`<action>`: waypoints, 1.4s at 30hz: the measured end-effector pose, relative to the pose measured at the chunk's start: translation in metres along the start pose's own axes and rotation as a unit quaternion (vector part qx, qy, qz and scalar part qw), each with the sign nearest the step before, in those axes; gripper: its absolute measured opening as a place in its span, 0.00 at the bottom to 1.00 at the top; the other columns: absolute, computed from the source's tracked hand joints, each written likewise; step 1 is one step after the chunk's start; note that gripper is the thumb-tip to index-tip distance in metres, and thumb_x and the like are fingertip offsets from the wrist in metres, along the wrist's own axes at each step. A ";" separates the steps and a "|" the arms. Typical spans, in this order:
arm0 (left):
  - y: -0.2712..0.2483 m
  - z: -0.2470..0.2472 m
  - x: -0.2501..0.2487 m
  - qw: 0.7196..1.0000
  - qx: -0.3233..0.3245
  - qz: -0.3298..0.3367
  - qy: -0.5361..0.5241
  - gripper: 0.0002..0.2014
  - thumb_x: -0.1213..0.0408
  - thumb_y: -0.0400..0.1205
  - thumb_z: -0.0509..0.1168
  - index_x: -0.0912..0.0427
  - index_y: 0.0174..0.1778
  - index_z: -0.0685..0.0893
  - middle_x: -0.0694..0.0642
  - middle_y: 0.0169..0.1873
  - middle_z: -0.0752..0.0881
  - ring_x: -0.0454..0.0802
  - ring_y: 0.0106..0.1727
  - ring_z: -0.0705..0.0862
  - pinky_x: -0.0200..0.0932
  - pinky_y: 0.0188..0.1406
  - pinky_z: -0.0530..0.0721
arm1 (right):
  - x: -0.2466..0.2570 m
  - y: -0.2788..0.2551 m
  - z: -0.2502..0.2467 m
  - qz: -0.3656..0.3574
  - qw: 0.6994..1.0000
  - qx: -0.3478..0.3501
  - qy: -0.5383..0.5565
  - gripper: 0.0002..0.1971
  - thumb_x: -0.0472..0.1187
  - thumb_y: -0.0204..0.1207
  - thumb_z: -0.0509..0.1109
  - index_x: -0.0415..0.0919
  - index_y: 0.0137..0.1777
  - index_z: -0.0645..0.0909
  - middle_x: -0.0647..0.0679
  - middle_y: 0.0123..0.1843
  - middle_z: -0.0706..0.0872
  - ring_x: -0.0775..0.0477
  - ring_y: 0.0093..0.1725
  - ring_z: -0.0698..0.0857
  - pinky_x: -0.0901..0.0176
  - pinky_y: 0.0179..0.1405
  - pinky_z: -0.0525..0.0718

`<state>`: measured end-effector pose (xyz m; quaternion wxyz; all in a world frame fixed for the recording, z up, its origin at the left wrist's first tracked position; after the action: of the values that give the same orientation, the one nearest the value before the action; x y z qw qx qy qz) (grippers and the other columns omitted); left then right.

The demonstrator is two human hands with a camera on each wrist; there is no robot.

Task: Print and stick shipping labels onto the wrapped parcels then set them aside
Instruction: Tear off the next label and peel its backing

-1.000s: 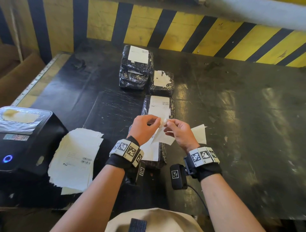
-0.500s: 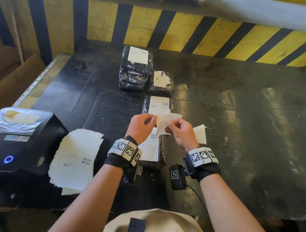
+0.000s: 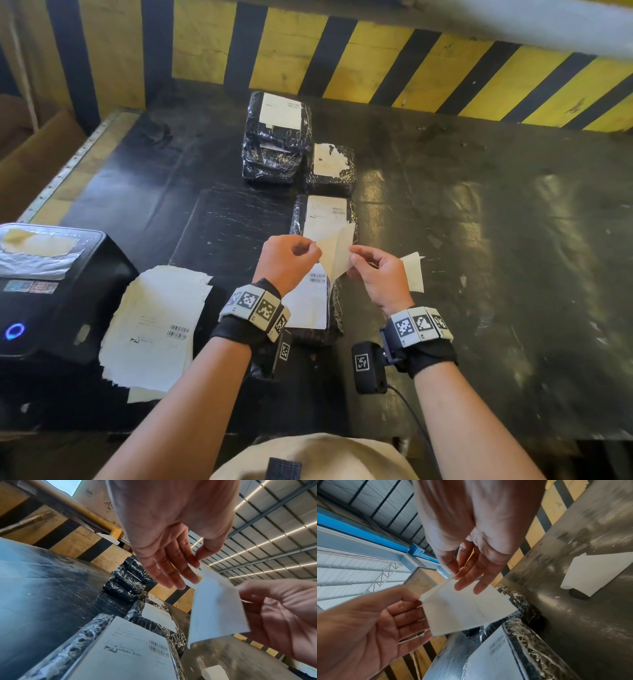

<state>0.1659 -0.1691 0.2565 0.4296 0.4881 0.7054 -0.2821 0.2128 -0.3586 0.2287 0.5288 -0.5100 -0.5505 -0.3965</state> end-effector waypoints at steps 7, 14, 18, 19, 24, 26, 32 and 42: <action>0.000 -0.008 0.005 1.000 0.008 -0.021 -0.002 0.08 0.63 0.80 0.66 0.59 0.44 0.91 0.51 0.35 0.89 0.47 0.39 0.88 0.39 0.43 0.86 | -0.022 -0.008 -0.023 0.010 0.999 -0.041 -0.025 0.08 0.32 0.79 0.70 0.42 0.55 0.87 0.53 0.48 0.89 0.59 0.43 0.88 0.72 0.43 0.84; 0.000 -0.010 0.012 0.999 -0.005 -0.034 0.010 0.09 0.62 0.79 0.67 0.59 0.44 0.91 0.51 0.33 0.88 0.48 0.38 0.88 0.39 0.40 0.86 | -0.049 -0.016 -0.060 0.043 0.992 -0.099 -0.069 0.08 0.35 0.80 0.70 0.41 0.56 0.89 0.51 0.50 0.89 0.58 0.46 0.86 0.66 0.48 0.85; 0.005 -0.008 0.012 0.998 -0.012 -0.056 0.020 0.09 0.61 0.78 0.67 0.59 0.38 0.91 0.53 0.32 0.89 0.52 0.38 0.89 0.44 0.41 0.88 | -0.062 -0.015 -0.084 0.075 0.987 -0.118 -0.078 0.08 0.38 0.79 0.70 0.45 0.53 0.89 0.48 0.50 0.90 0.47 0.48 0.89 0.60 0.35 0.84; 0.006 -0.008 0.012 0.998 -0.017 -0.062 0.020 0.09 0.61 0.77 0.68 0.59 0.36 0.91 0.54 0.32 0.89 0.53 0.38 0.89 0.44 0.41 0.87 | -0.065 -0.013 -0.091 0.085 0.986 -0.123 -0.076 0.07 0.38 0.79 0.70 0.47 0.52 0.89 0.49 0.49 0.90 0.47 0.47 0.89 0.55 0.35 0.87; 0.016 -0.008 0.006 0.996 -0.041 -0.077 0.030 0.11 0.61 0.76 0.68 0.63 0.34 0.90 0.56 0.30 0.89 0.52 0.34 0.87 0.37 0.34 0.83 | -0.067 0.003 -0.127 0.076 0.978 -0.157 -0.117 0.09 0.35 0.80 0.69 0.40 0.56 0.89 0.49 0.47 0.89 0.56 0.38 0.84 0.72 0.35 0.81; 0.019 -0.009 0.002 0.995 -0.050 -0.077 0.037 0.11 0.62 0.77 0.68 0.63 0.34 0.90 0.57 0.30 0.89 0.48 0.31 0.85 0.36 0.33 0.83 | -0.071 0.012 -0.138 0.076 0.976 -0.160 -0.129 0.10 0.35 0.80 0.69 0.39 0.57 0.89 0.48 0.49 0.89 0.57 0.36 0.83 0.77 0.34 0.79; 0.028 -0.012 -0.006 0.992 -0.084 -0.087 0.032 0.08 0.61 0.76 0.69 0.56 0.31 0.89 0.53 0.31 0.89 0.50 0.36 0.89 0.48 0.43 0.90 | -0.096 0.037 -0.161 0.113 0.970 -0.173 -0.126 0.10 0.36 0.80 0.69 0.39 0.57 0.90 0.45 0.53 0.90 0.49 0.46 0.85 0.54 0.57 0.84; 0.025 -0.011 -0.008 0.986 -0.132 -0.102 0.030 0.08 0.58 0.75 0.69 0.58 0.37 0.91 0.50 0.32 0.89 0.49 0.36 0.90 0.53 0.45 0.90 | -0.126 0.047 -0.185 0.175 0.955 -0.227 -0.078 0.11 0.33 0.79 0.68 0.38 0.59 0.88 0.43 0.58 0.89 0.46 0.49 0.87 0.58 0.52 0.84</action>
<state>0.1867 -0.1542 0.2697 0.4383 0.3607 0.7950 -0.2141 0.2813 -0.5490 0.1228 0.4158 -0.7341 -0.3879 -0.3710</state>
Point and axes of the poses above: each hand's wrist, its own y-axis towards the middle knuckle, its own z-axis out of the palm, x = y × z, the point moved 9 cm from there along y, towards the middle knuckle
